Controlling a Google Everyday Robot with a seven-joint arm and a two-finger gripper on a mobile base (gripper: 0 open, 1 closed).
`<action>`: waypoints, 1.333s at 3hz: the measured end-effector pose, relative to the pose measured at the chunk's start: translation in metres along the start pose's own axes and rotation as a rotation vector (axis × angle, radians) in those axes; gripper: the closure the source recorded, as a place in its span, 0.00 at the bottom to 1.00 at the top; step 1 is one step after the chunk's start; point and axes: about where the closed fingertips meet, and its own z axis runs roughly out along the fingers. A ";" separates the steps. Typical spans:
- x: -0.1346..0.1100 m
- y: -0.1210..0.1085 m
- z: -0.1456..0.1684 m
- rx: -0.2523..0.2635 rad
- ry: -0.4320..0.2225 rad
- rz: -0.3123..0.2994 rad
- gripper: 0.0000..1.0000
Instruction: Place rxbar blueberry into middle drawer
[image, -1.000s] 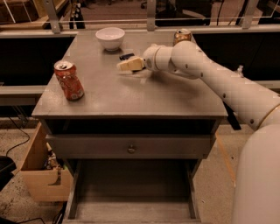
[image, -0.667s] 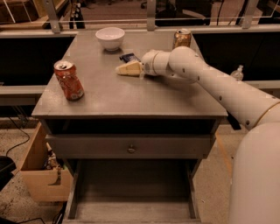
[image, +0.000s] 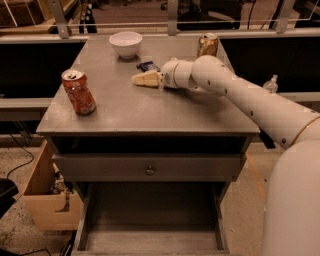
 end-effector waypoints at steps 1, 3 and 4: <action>-0.004 0.000 -0.001 0.000 0.000 0.000 0.43; -0.010 0.000 -0.003 0.000 0.000 0.000 0.89; -0.010 0.001 -0.003 0.000 0.000 0.000 1.00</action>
Offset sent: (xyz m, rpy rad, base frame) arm 0.0000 0.0000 0.0043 0.0000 0.0001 0.0000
